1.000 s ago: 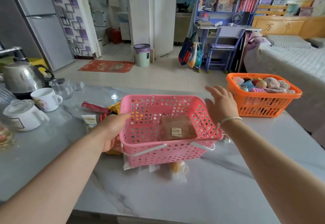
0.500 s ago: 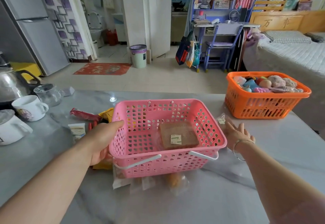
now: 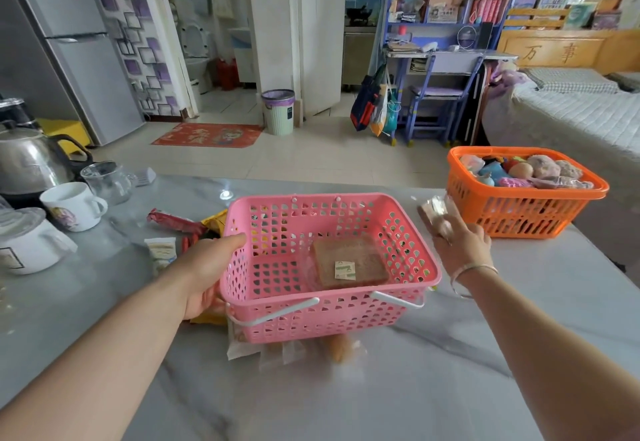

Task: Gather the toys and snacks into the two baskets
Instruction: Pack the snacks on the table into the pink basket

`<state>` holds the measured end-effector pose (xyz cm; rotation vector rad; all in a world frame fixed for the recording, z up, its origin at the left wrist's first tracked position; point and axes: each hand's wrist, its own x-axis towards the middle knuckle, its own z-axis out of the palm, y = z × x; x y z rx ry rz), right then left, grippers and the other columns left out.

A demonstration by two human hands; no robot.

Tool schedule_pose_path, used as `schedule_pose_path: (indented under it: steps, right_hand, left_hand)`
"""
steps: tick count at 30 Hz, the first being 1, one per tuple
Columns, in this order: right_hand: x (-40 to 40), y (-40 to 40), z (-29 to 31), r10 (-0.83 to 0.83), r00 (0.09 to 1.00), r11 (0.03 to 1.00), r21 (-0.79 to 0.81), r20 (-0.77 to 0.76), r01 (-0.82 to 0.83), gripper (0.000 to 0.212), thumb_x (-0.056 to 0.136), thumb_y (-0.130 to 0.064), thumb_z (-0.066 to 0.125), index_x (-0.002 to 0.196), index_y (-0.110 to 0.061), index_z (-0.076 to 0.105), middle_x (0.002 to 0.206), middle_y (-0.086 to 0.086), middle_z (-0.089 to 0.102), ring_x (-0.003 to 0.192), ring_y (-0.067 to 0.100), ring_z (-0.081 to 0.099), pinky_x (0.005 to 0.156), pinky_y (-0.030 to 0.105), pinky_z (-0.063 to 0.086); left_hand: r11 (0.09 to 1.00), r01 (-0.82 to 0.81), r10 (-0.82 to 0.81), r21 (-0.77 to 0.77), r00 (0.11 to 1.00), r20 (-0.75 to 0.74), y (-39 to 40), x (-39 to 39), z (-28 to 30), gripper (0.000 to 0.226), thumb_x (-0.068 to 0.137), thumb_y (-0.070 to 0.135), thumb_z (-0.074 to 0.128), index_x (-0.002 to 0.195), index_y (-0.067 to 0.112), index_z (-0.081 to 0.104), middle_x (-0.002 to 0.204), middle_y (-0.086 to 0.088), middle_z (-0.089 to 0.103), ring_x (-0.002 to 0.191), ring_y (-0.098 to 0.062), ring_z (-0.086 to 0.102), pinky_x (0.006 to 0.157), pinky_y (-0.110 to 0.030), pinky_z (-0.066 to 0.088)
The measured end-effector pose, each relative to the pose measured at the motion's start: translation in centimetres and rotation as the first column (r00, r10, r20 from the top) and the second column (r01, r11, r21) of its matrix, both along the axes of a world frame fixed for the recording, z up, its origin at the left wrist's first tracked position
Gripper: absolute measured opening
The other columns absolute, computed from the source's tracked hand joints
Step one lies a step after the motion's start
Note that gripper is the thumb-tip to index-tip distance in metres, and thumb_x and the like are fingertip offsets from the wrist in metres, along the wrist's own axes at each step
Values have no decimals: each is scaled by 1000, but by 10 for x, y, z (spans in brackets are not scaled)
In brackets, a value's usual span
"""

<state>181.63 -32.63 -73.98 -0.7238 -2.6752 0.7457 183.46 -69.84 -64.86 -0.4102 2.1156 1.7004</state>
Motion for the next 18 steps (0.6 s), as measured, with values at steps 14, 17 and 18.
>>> schedule_pose_path:
  steps: [14,17,18]
  right_hand:
    - [49,-106,130,700,644,703,457,-308,-545,47,71,-4,70,115,-19,64,126,11,51,117,35,43,97,41,38]
    - [54,-131,132,788,611,576,437,-72,-691,40,74,-15,72,113,-20,63,127,6,51,119,28,44,99,40,43]
    - [54,-138,131,797,603,548,393,23,-739,37,76,-22,73,112,-21,62,126,3,51,119,23,44,99,38,42]
  left_hand:
    - [998,-66,67,9,995,-77,-36,37,30,32,98,31,50,109,8,69,102,-22,75,101,-43,69,93,-55,51]
    - [997,-72,74,31,995,-73,-42,43,32,33,99,34,49,105,9,70,104,-22,74,96,-41,69,71,-39,52]
    - [997,-72,74,34,995,-70,-44,45,32,33,100,34,47,104,9,70,105,-22,74,97,-41,68,71,-40,51]
